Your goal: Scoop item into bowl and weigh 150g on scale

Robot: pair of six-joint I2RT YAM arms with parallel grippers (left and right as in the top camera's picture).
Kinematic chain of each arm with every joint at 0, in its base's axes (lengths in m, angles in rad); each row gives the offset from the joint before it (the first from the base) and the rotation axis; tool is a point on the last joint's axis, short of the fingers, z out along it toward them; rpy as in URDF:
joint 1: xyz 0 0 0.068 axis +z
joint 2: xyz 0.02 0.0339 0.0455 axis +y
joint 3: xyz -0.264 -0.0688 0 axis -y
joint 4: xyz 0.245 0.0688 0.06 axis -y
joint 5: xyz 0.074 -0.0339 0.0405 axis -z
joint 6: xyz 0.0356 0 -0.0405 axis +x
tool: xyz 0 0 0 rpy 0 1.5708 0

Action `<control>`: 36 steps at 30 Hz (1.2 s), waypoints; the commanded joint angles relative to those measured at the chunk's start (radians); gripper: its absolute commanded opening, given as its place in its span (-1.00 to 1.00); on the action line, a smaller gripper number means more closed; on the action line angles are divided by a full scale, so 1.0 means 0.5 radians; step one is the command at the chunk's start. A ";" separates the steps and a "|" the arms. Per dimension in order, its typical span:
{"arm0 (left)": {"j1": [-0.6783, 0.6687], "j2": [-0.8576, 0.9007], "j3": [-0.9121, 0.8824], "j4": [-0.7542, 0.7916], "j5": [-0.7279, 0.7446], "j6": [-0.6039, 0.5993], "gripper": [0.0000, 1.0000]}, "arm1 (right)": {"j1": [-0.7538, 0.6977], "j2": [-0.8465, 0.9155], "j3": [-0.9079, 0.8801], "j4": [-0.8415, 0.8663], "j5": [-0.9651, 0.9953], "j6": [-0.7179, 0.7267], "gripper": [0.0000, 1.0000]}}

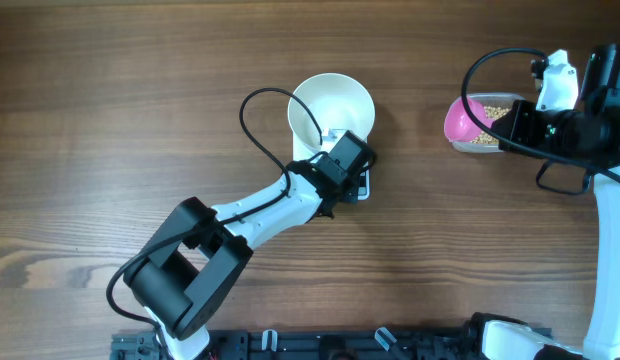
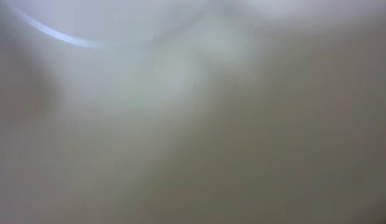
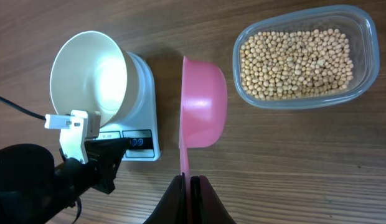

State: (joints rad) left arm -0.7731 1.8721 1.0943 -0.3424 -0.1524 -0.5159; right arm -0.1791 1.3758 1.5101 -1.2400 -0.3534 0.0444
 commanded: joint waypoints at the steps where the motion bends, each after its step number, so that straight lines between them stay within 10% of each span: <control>1: -0.002 0.081 0.005 -0.011 0.003 0.024 -0.92 | 0.008 0.017 0.039 -0.008 0.035 0.016 -0.91; 36: -0.002 0.201 0.005 -0.185 0.002 0.025 -0.92 | 0.008 0.017 0.039 -0.036 0.036 0.016 -0.91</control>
State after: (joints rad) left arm -0.7731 1.8984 1.1355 -0.3943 -0.1532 -0.5159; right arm -0.1791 1.3758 1.5101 -1.2568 -0.3534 0.0444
